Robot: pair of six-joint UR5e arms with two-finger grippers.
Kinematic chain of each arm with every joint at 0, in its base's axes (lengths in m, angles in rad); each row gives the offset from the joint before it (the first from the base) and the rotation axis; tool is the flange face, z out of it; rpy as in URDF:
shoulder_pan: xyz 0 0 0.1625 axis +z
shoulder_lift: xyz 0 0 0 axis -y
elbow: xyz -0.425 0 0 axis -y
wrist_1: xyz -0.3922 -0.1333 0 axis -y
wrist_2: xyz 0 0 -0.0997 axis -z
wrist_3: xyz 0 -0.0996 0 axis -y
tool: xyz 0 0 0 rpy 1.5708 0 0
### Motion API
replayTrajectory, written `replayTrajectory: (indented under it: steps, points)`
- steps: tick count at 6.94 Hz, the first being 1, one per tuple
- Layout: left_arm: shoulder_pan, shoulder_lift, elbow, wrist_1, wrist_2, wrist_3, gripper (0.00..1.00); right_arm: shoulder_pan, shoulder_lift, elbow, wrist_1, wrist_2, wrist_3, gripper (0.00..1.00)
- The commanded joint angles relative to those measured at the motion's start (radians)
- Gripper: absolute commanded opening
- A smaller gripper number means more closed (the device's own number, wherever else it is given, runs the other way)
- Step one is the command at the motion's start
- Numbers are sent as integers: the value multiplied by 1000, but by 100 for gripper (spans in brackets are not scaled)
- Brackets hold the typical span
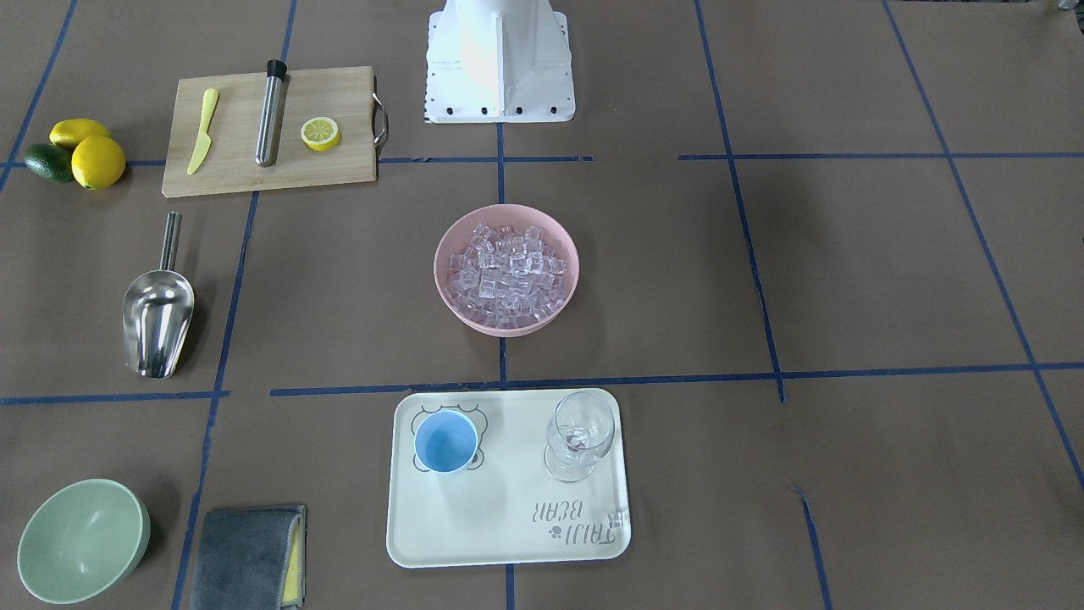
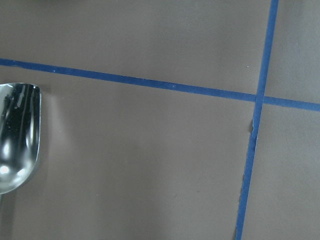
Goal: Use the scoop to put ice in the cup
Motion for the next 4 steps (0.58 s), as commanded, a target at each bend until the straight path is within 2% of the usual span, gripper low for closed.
replayTrajectory:
  steps: [1, 2, 4]
  points:
    - [146, 0, -7, -217, -64, 0, 100, -33, -30, 25, 85, 7, 7, 100]
    - [197, 0, -6, -352, -66, -2, 100, -41, -33, 28, 91, 31, 10, 100]
    - [379, -8, -9, -614, -67, -8, 100, -50, -37, 56, 91, 74, 30, 100]
